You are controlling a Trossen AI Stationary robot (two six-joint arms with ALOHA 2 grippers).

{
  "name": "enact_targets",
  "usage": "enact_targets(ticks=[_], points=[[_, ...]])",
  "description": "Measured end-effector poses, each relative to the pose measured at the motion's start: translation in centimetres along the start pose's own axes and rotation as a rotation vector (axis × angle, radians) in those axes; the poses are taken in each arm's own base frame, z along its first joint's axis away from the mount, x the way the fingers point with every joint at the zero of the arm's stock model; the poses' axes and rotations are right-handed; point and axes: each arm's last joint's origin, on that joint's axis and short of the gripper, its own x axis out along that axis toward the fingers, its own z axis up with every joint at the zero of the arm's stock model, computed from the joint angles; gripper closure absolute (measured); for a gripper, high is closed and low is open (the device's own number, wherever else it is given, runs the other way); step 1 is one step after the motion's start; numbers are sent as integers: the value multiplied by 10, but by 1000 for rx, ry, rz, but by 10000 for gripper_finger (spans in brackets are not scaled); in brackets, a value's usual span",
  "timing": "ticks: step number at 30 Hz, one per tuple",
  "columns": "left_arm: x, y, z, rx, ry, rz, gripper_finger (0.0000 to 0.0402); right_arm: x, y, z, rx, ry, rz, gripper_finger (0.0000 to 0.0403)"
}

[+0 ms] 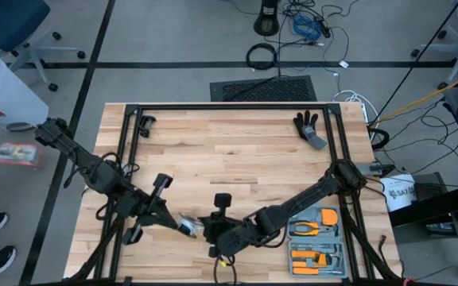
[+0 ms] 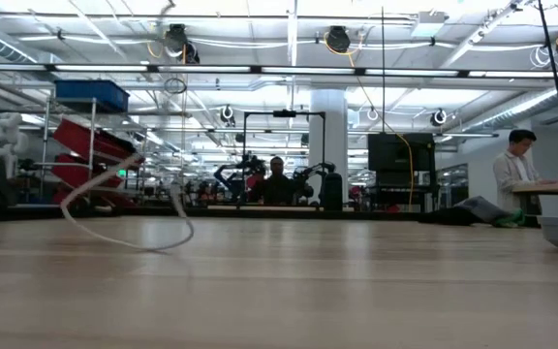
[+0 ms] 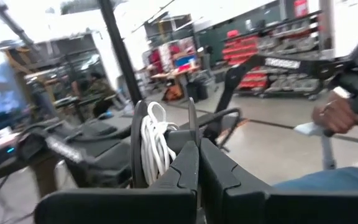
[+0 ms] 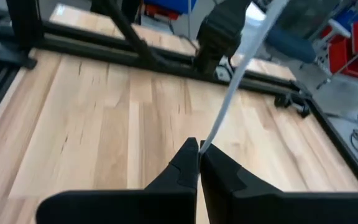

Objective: Coil cords
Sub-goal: Coil the white cable wire onto the spool

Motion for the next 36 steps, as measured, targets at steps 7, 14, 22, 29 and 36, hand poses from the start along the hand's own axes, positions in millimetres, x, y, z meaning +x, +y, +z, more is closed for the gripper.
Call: enact_targets(ticks=[7,14,22,29,36], points=[[-6,0,-3,-14,73,14,400,-5,-1,-3,-15,52,46,403],[-7,0,-6,-21,103,15,400,-17,-10,0,28,106,77,371],[-7,1,-6,-28,112,58,400,-44,-16,-5,90,224,57,283],[-7,2,-6,-43,117,92,400,-34,22,-24,106,202,52,262],[-7,2,-6,-55,116,92,400,-12,44,-51,33,191,-99,261]])
